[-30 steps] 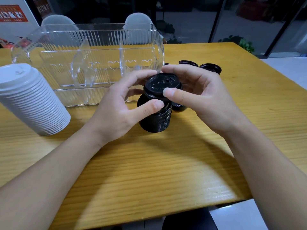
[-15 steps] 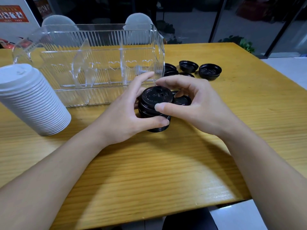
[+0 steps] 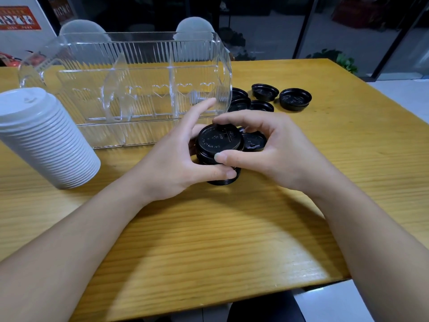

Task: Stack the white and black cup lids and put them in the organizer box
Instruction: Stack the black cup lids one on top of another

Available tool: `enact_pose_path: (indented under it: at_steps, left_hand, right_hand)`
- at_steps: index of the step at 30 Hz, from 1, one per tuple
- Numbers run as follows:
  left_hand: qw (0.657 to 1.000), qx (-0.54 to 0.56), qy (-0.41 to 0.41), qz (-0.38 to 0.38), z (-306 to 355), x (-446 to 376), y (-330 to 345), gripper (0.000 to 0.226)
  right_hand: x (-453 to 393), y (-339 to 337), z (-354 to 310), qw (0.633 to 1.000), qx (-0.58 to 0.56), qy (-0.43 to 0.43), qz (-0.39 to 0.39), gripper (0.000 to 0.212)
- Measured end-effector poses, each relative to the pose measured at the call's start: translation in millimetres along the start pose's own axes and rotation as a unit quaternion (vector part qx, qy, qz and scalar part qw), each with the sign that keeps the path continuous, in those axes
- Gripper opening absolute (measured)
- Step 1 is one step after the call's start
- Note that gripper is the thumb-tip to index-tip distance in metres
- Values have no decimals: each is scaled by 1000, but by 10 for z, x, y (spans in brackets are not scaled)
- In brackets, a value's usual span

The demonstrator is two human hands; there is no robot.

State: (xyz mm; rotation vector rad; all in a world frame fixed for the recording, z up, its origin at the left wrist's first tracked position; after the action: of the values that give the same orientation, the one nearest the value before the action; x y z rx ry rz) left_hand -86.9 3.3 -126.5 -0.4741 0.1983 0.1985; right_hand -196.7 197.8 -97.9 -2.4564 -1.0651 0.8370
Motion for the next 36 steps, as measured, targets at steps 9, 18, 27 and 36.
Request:
enact_pose_path:
  at_steps: [9,18,27,36]
  left_hand:
    - [999,-34,21,4,38,11,5,103]
    - [996,-74,35,17,31,1,-33,92]
    - [993,-110,37,20,9,9,-27,84]
    - [993,-113,32,16,20,14,-34,84]
  right_hand:
    - [-6,-3,-5,1000,-3,3,-1,60]
    - [-56,-137,100,997,3,29,77,26]
    - [-45,-78,325,963,239,111,53,13]
    - [-48,-24,280,952,287,101,42,4]
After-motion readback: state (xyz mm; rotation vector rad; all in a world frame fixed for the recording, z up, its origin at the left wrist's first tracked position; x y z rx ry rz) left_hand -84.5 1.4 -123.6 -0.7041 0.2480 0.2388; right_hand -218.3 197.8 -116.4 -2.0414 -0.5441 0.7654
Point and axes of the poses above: each hand's wrist, its own x-axis away from the middle knuckle, its own y-axis out of the palm, z = x × y, the point moved 3 cm from there along -x, towards the middle knuckle, and after that the axes turned 3 degrees about z, right-handed, at the moved point
